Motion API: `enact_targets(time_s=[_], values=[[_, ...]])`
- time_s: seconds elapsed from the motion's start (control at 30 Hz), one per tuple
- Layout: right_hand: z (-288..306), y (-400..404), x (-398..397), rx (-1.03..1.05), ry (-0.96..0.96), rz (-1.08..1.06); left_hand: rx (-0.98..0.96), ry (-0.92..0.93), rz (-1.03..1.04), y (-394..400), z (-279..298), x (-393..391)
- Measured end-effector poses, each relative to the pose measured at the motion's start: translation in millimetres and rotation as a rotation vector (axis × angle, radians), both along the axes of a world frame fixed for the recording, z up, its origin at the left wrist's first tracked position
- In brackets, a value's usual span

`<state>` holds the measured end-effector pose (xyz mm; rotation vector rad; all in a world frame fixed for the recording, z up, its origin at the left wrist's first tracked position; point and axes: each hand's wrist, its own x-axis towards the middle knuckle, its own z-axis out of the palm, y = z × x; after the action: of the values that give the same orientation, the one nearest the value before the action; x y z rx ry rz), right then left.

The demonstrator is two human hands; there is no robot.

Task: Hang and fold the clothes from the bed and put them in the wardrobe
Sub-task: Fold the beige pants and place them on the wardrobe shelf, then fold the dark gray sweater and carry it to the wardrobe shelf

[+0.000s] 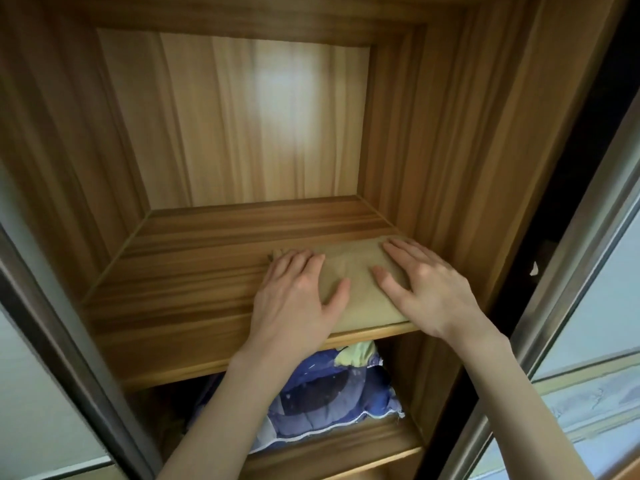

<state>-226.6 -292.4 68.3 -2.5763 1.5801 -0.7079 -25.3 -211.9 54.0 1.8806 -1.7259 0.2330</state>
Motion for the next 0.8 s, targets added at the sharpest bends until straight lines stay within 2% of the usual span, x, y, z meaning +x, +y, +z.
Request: enact_targets(time_s=[0.2, 0.33, 0.4, 0.57, 0.8], values=[[1, 10, 2, -0.01, 0.043, -0.03, -0.006, 0.034, -0.097, 8, 6, 3], [-6, 56, -4, -0.164, -0.15, -0.139, -0.172, 0.162, -0.305, 32, -7, 6], [-17, 92, -12, -0.277, -0.188, -0.227, -0.248, 0.142, -0.402, 46, -18, 0], [-49, 190, -46, -0.466, 0.015, -0.516, -0.291, 0.15, -0.677, 65, -47, -32], [-95, 277, -115, -0.367, 0.082, -0.862, -0.242, 0.164, -0.907, 79, -80, -121]])
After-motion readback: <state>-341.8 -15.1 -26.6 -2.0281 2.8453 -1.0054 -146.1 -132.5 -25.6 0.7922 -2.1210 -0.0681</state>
